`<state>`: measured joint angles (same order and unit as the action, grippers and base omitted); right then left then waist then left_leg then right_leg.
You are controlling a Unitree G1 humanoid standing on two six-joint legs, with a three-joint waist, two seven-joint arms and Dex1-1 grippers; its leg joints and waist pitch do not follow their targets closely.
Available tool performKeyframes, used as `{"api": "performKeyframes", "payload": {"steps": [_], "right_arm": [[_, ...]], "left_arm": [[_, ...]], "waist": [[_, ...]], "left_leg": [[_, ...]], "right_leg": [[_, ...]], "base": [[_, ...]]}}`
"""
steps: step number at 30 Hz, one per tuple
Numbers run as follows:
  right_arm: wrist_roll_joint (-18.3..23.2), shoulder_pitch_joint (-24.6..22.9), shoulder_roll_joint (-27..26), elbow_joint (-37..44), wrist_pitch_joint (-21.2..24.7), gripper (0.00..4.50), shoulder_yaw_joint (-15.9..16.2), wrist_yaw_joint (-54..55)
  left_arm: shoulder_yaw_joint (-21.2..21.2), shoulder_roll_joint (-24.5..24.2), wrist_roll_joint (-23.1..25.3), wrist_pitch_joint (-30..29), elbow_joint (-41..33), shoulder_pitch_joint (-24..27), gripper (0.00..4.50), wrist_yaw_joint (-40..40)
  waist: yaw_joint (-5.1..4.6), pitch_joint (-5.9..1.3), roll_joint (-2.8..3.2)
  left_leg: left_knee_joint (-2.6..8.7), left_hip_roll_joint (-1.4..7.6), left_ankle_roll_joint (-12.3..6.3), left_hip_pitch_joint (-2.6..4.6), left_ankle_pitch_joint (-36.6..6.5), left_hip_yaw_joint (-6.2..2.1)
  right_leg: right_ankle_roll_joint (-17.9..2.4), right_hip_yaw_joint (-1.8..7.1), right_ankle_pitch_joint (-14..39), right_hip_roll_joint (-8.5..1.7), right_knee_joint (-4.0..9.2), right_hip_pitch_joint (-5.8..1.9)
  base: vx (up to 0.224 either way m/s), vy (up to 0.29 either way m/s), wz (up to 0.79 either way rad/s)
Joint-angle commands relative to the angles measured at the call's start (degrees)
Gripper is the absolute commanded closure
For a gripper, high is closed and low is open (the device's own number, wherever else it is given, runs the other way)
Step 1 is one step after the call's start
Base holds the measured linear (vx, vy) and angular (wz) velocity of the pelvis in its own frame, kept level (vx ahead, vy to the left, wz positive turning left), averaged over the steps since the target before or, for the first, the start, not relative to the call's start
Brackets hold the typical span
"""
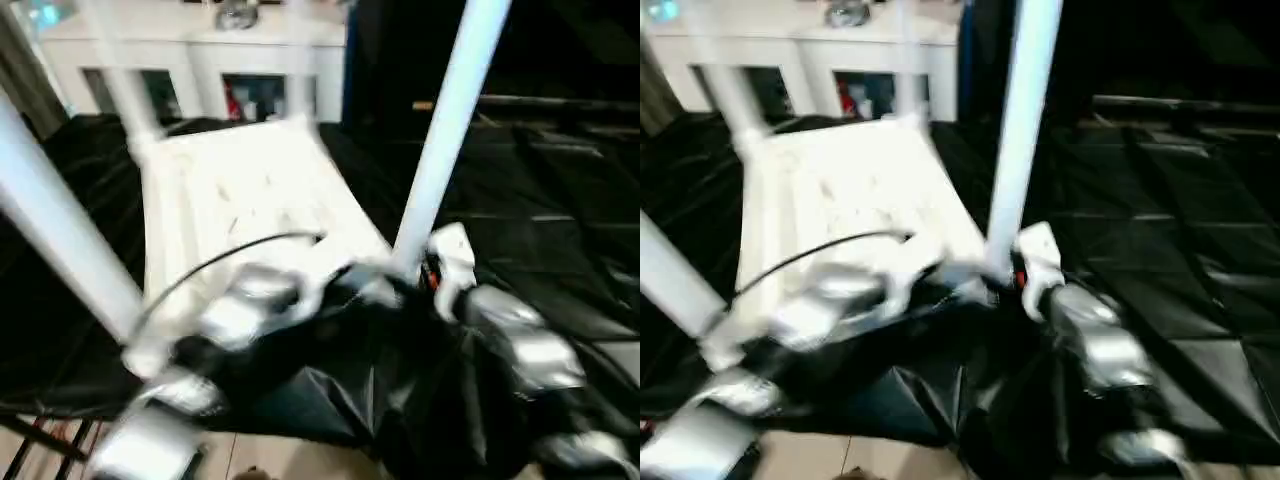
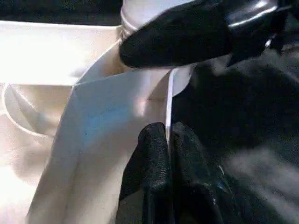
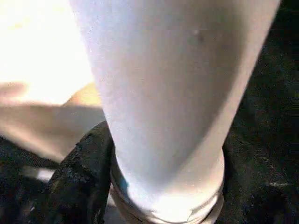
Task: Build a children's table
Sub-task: Rotate leg to tighten
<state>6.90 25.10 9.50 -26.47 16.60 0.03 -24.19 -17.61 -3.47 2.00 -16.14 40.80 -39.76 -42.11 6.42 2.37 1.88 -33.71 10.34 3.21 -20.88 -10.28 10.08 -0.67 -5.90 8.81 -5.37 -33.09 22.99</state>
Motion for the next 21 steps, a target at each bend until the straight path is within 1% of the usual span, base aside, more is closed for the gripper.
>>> {"api": "performKeyframes", "payload": {"steps": [1, 2, 3, 4, 5, 6, 7, 8, 9, 10, 11, 12, 13, 14, 16, 17, 19, 21], "right_arm": [[0.63, -0.08, -3.28, -3.14, 2.96, 1.76, 1.98, 2.08], [0.52, 0.26, -3.89, -3.4, 2.5, 1.76, 2.22, 2.31], [-0.11, 0.88, -5.37, -3.43, 1.22, 1.41, 2.77, 1.57], [0.04, 0.93, -5.66, -3.15, 0.95, 1.2, 2.8, 0.82], [0.47, 0.93, -5.84, -2.76, 1.06, 1.2, 2.7, -0.07], [0.62, 0.83, -5.63, -2.28, 1.13, 0.96, 2.97, -1.19], [0.46, 0.84, -5.5, -2.24, 1.1, 0.96, 3.22, -1.33], [0.0, 0.69, -4.92, -1.94, 0.71, 0.87, 3.78, -1.88], [-0.45, 0.52, -4.13, -1.57, 0.35, 0.78, 4.46, -2.69], [-0.45, 0.52, -4.13, -1.57, 0.35, 0.68, 4.46, -2.69], [-0.71, 0.17, -2.71, -0.85, -0.17, 0.68, 5.36, -4.66], [-0.7, 0.06, -2.3, -0.63, -0.33, 0.68, 5.58, -5.34], [-0.54, -0.16, -1.41, -0.09, -0.42, 0.68, 5.92, -7.3], [-0.05, -0.76, 0.38, 1.43, -0.65, 0.68, 6.71, -11.38], [0.34, -1.64, 2.71, 3.65, -1.09, 0.68, 7.83, -15.75], [0.79, -2.34, 4.67, 5.37, -1.58, 0.68, 8.66, -19.32], [1.14, -3.01, 7.05, 7.05, -2.06, 0.68, 9.48, -23.37], [1.75, -3.7, 9.58, 8.71, -2.08, 0.68, 10.14, -27.58]], "left_arm": [[3.04, 3.33, -2.3, 1.78, 0.59, -2.08, 4.5, 4.81], [2.84, 3.81, -2.22, 2.1, 0.87, -2.34, 4.5, 4.76], [2.61, 4.97, -1.77, 3.33, 1.96, -2.97, 4.5, 3.9], [2.4, 5.1, -1.68, 3.75, 1.93, -2.94, 4.5, 3.02], [2.14, 5.09, -1.57, 4.32, 1.89, -2.85, 4.5, 2.07], [1.74, 4.79, -1.44, 4.91, 1.67, -2.61, 4.5, 0.9], [1.64, 4.71, -1.4, 5.19, 1.89, -2.65, 4.5, 0.72], [1.31, 4.22, -1.47, 5.76, 1.5, -2.31, 4.5, -0.38], [0.95, 3.58, -1.73, 6.28, 0.96, -1.87, 4.5, -1.79], [0.95, 3.58, -1.73, 6.28, 0.96, -1.87, 4.5, -1.79], [0.48, 2.51, -2.1, 6.9, -0.12, -1.15, 4.5, -3.98], [0.35, 2.2, -2.19, 7.11, -0.45, -0.93, 4.5, -4.63], [0.19, 1.55, -2.42, 7.56, -1.16, -0.48, 4.5, -6.37], [-0.08, 0.38, -3.05, 7.73, -3.0, 0.5, 4.5, -9.42], [-0.33, -0.84, -3.78, 7.61, -5.04, 1.51, 4.5, -12.25], [-0.6, -1.93, -4.39, 7.74, -6.65, 2.31, 4.5, -14.62], [-1.12, -3.51, -5.06, 7.66, -8.71, 3.31, 4.5, -17.76], [-1.93, -5.43, -5.53, 7.11, -11.09, 4.47, 4.5, -20.65]], "waist": [[-0.08, -3.32, -1.4], [-0.09, -3.37, -1.42], [-0.09, -3.54, -1.06], [-0.04, -3.61, -1.17], [0.13, -3.65, -1.24], [0.14, -3.7, -1.3], [0.21, -3.59, -1.36], [0.22, -3.58, -1.33], [0.26, -3.53, -1.51], [0.3, -3.48, -1.44], [0.32, -3.47, -1.36], [0.28, -3.39, -1.37], [0.16, -3.36, -1.63], [0.26, -3.37, -1.55], [0.37, -3.29, -1.53], [0.48, -3.32, -1.5], [0.59, -3.32, -1.41], [0.91, -3.39, -1.29]], "left_leg": [[4.31, 2.15, -1.59, 0.5, -14.91, -1.1], [4.32, 2.2, -1.71, 0.47, -14.61, -1.08], [4.31, 2.26, -1.93, 0.29, -13.69, -1.08], [4.26, 2.23, -2.09, 0.25, -13.1, -1.0], [4.24, 2.35, -2.49, 0.22, -12.19, -0.98], [4.15, 2.28, -3.14, 0.08, -11.38, -0.88], [4.18, 2.26, -3.56, 0.0, -11.04, -0.85], [4.15, 2.24, -3.66, -0.01, -11.05, -0.82], [4.21, 2.32, -3.7, 0.07, -11.25, -0.82], [4.23, 2.33, -3.63, 0.09, -11.45, -0.85], [4.27, 2.37, -3.53, 0.16, -11.77, -0.89], [4.39, 2.43, -3.45, 0.06, -12.1, -0.96], [4.41, 2.42, -3.5, -0.03, -12.21, -0.91], [4.39, 2.53, -3.59, 0.06, -12.58, -0.94], [4.44, 2.66, -3.87, 0.1, -12.88, -0.97], [4.43, 2.75, -4.11, 0.03, -12.8, -0.96], [4.39, 2.84, -4.26, 0.27, -12.88, -0.87], [4.36, 3.02, -4.23, 0.32, -12.52, -0.85]], "right_leg": [[-4.66, 2.4, 28.37, -3.99, 5.49, -2.47], [-4.85, 2.48, 27.58, -4.01, 5.37, -2.51], [-5.7, 2.61, 24.46, -3.92, 4.98, -2.6], [-5.97, 2.67, 23.15, -3.9, 4.88, -2.68], [-6.83, 2.79, 20.78, -3.97, 4.52, -2.81], [-7.59, 2.86, 19.05, -3.96, 4.29, -2.92], [-7.85, 2.8, 19.26, -4.0, 4.32, -3.0], [-7.82, 2.79, 19.67, -4.02, 4.37, -3.02], [-7.61, 2.78, 20.89, -4.12, 4.5, -3.01], [-7.44, 2.78, 21.67, -4.16, 4.58, -2.96], [-7.17, 2.75, 22.65, -4.18, 4.69, -2.95], [-6.86, 2.74, 23.09, -4.15, 4.72, -3.02], [-6.64, 2.75, 23.28, -4.07, 4.75, -3.07], [-6.59, 2.81, 23.62, -4.23, 4.71, -3.04], [-6.48, 2.85, 24.09, -4.23, 4.77, -2.98], [-6.65, 2.93, 23.56, -4.25, 4.62, -3.05], [-6.98, 3.02, 23.34, -4.23, 4.64, -2.71], [-8.01, 3.08, 21.58, -4.13, 4.22, -2.78]], "base": [[0.0, 0.0, 0.0], [0.0, 0.0, 0.0], [0.0, 0.0, 0.0], [0.0, 0.0, 0.0], [0.0, 0.0, 0.0], [0.0, 0.0, 0.0], [0.0, 0.0, 0.0], [0.0, 0.0, 0.0], [0.0, 0.0, 0.0], [0.0, 0.0, 0.0], [0.0, 0.0, 0.0], [0.0, 0.0, 0.0], [0.0, 0.0, 0.0], [0.0, 0.0, 0.0], [0.0, 0.0, 0.0], [0.0, 0.0, 0.0], [0.0, 0.0, 0.0], [0.0, 0.0, 0.0]]}}
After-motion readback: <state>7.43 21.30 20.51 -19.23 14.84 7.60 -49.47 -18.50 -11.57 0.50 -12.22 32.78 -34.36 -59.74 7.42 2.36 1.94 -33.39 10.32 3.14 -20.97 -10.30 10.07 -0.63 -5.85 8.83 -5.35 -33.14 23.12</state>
